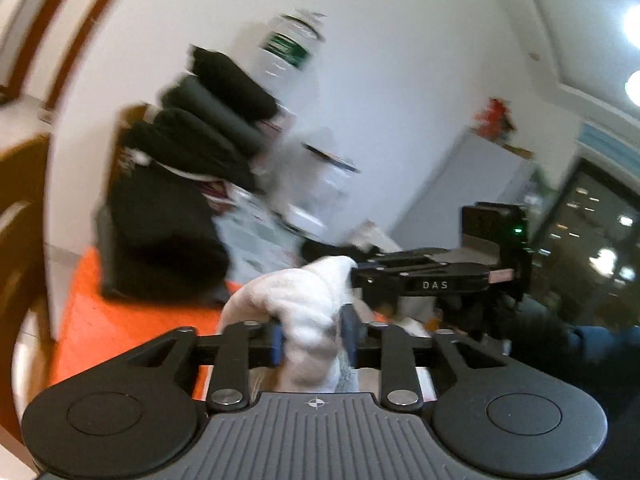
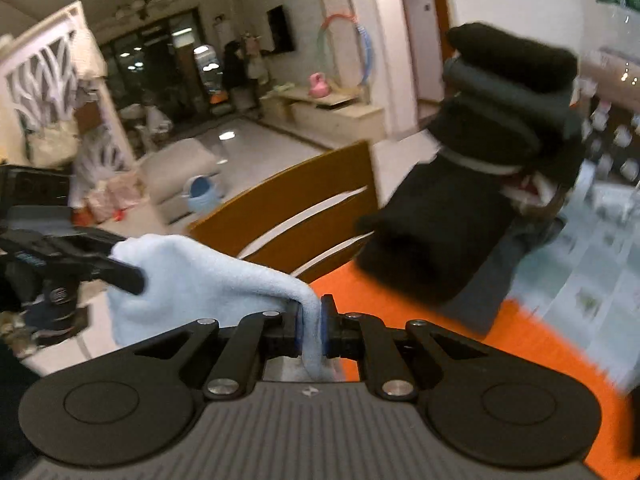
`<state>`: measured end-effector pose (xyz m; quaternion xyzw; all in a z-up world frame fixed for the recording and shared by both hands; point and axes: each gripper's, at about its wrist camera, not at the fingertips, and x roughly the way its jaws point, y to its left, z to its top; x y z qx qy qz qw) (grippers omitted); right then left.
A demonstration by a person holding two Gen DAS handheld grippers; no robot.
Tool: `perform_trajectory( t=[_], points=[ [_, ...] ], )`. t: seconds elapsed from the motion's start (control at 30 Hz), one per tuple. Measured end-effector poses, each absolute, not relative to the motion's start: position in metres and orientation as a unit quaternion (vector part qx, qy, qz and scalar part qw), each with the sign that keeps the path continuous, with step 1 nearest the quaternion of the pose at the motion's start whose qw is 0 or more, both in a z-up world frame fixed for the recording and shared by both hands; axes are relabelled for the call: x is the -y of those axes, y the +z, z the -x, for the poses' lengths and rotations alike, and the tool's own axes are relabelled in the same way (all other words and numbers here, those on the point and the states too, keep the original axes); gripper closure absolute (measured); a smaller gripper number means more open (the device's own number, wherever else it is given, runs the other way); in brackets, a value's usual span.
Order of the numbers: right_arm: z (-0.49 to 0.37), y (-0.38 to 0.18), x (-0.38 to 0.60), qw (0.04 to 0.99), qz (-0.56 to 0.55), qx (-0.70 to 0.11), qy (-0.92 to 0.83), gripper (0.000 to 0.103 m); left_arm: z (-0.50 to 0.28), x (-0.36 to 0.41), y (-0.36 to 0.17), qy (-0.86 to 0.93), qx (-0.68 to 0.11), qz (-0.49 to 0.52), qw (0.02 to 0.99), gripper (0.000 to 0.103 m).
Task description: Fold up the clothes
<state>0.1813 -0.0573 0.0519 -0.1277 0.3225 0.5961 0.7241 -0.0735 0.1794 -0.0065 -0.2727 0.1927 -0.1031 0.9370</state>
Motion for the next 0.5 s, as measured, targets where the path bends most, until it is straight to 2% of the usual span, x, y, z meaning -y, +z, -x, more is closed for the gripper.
perform_trajectory(
  t=[0.13,0.27,0.37,0.5],
  points=[
    [-0.232,0.0,0.012,0.739,0.166,-0.355,0.547,0.092,0.07,-0.195,-0.028,-0.035,-0.206,0.29,0.934,0.051],
    [-0.272,-0.069,-0.022,0.744,0.184,-0.41,0.495,0.09,0.098,-0.201,-0.047,0.035,-0.227,0.312,0.922,0.047],
    [-0.285,-0.109,-0.034,0.748,0.198,-0.433,0.462,0.078,0.127,-0.205,-0.065,0.092,-0.25,0.339,0.902,0.045],
    [-0.278,-0.115,-0.039,0.749,0.232,-0.415,0.462,0.064,0.161,-0.206,-0.091,0.147,-0.279,0.395,0.863,0.043]
  ],
)
